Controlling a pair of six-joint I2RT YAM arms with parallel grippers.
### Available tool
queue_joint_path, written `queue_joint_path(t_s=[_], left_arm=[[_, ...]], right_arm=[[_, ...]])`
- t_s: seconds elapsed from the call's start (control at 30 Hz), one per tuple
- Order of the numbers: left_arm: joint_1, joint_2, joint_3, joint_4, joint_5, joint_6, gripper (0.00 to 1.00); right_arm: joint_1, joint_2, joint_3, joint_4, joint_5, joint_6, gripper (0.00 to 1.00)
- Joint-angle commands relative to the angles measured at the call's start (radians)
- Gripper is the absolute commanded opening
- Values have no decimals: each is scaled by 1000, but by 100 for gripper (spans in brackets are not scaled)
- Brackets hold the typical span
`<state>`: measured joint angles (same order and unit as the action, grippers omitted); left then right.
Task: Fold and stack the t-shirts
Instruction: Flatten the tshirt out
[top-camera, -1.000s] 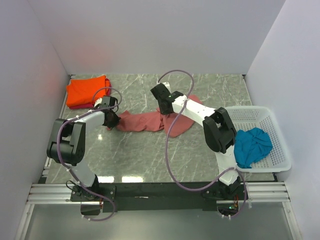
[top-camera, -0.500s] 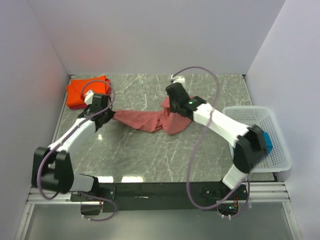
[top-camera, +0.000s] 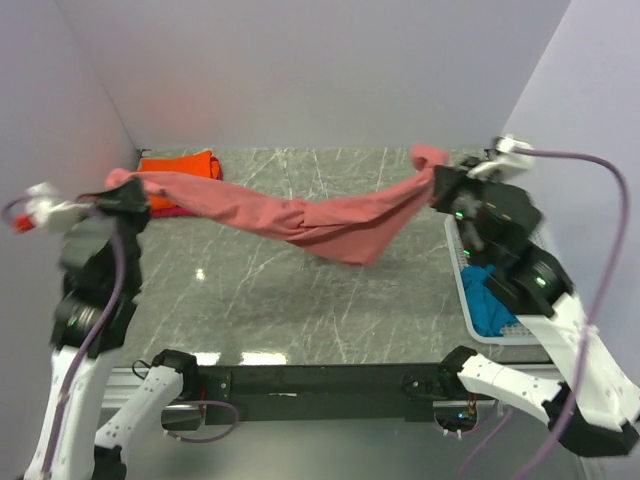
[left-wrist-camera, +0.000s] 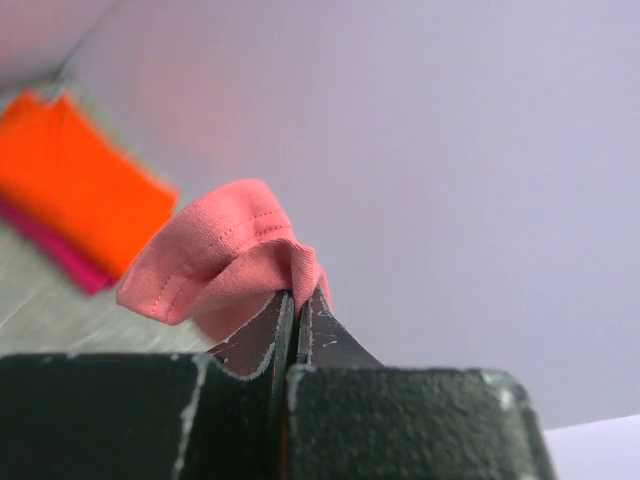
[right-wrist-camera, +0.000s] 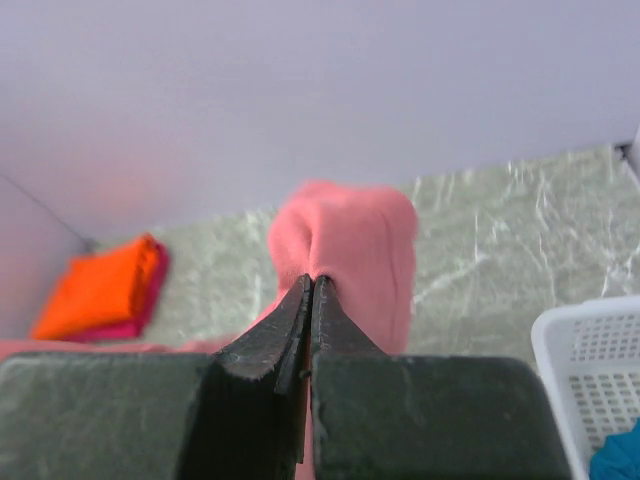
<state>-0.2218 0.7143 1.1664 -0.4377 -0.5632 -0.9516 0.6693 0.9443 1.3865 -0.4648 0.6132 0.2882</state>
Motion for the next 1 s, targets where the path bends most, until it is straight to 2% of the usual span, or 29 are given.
queue_joint_path(t_s=[0.0, 0.2, 0.33, 0.43, 0.5, 0.53, 0.6, 0.67, 0.7, 0.73, 0.77, 0.8, 0.83, 0.87, 0.9, 0.93, 0.97], left_arm=[[-1, -88, 71, -55, -121, 14, 1], [-1, -121, 133, -58, -138, 50, 1], [-1, -60, 131, -39, -165, 68, 1], [-2, 65, 141, -55, -216, 73, 1], [2, 190, 159, -67, -208, 82, 1], [19, 279, 156, -65, -192, 77, 1], [57, 379, 159, -68, -129, 77, 1], [116, 535, 165, -59, -20, 79, 2], [130, 591, 173, -50, 12, 80, 6], [151, 697, 202, -50, 58, 85, 20], [157, 747, 225, -56, 77, 85, 33], [160, 796, 252, -80, 83, 82, 49], [160, 877, 312, -96, 100, 86, 93], [160, 910, 344, -119, 106, 86, 99], [160, 933, 373, -143, 115, 86, 100], [160, 951, 397, -166, 127, 93, 99], [160, 947, 389, -158, 143, 99, 100]], right_arm=[[-5, -110, 54, -29, 31, -11, 0], [-4, -220, 57, -70, -36, 18, 0], [-4, -184, 71, -109, 40, 40, 0], [-25, -102, 83, -117, 73, 42, 0], [-140, -17, 86, -112, 5, 54, 0], [-221, 14, 71, -104, -192, 75, 0], [-388, 108, 22, -4, -343, 89, 0], [-419, 236, -24, 43, -418, 68, 0], [-441, 287, -20, 54, -450, 66, 0], [-447, 392, -5, 63, -514, 56, 2], [-456, 449, 8, 77, -538, 51, 11], [-464, 511, 34, 63, -555, 51, 33], [-476, 634, 116, 42, -561, 49, 42], [-482, 696, 168, 10, -537, 51, 48], [-484, 753, 224, -86, -518, 52, 53], [-482, 798, 323, -134, -500, 58, 53], [-481, 850, 351, -170, -500, 55, 54]])
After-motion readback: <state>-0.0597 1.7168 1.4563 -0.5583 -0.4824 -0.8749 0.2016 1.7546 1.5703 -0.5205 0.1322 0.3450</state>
